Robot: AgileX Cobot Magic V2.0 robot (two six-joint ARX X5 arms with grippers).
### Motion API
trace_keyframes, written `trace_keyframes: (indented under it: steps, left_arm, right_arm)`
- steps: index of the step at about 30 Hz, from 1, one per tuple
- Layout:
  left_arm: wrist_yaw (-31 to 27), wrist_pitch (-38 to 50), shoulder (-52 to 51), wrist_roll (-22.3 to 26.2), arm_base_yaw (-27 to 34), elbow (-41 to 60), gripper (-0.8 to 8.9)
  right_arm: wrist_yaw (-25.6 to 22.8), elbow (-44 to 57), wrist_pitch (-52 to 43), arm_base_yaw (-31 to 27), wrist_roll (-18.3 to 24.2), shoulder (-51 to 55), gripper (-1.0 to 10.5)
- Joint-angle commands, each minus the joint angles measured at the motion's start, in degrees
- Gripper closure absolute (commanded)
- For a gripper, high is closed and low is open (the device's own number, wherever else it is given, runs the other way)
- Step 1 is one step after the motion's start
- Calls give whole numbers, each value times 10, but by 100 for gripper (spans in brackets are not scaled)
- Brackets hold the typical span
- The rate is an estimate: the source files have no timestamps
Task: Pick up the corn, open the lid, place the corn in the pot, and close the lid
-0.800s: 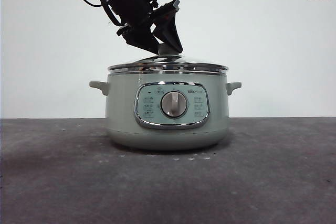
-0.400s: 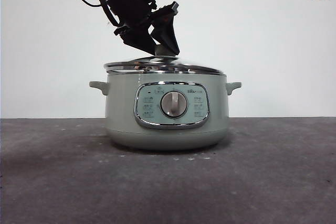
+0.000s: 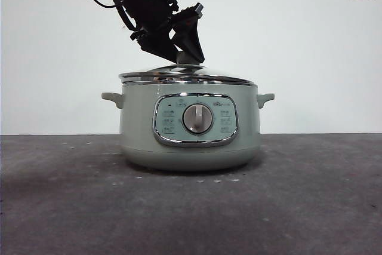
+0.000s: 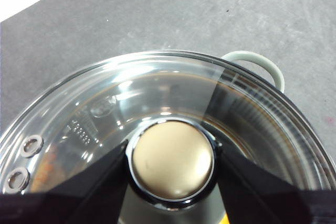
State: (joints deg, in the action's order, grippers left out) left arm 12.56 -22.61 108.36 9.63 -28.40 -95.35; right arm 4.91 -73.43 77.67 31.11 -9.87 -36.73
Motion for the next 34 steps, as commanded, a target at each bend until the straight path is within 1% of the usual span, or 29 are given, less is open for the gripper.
trace_keyframes:
  steps: [1, 10, 16, 17, 18, 19, 21, 22, 23, 34]
  left_arm:
    - [14, 26, 5, 4, -2, -4, 822]
    - [14, 23, 5, -1, -2, -4, 822]
    - [13, -5, 5, -5, -2, -4, 806]
    - [14, -10, 5, -5, -2, -4, 786]
    - [14, -16, 5, -6, -2, -4, 725]
    - [14, -20, 5, -6, -2, -4, 650]
    - [13, -27, 5, -6, -1, -4, 459]
    - [14, -31, 5, -6, -1, -4, 398]
    - [13, -33, 5, -6, 0, -4, 364]
    - [13, -36, -21, -16, 4, -5, 366]
  right_arm:
    - [-1, 6, 15, 1, 0, 2, 483]
    - [-5, 6, 15, 1, 0, 2, 483]
    - [-5, 6, 15, 1, 0, 2, 483]
    - [-5, 6, 15, 1, 0, 2, 483]
    - [-5, 6, 15, 1, 0, 2, 483]
    - [-5, 6, 15, 1, 0, 2, 483]
    - [-5, 6, 15, 1, 0, 2, 483]
    - [-5, 6, 15, 1, 0, 2, 483]
    - [-5, 6, 15, 1, 0, 2, 483]
    - [-5, 6, 14, 1, 0, 2, 483]
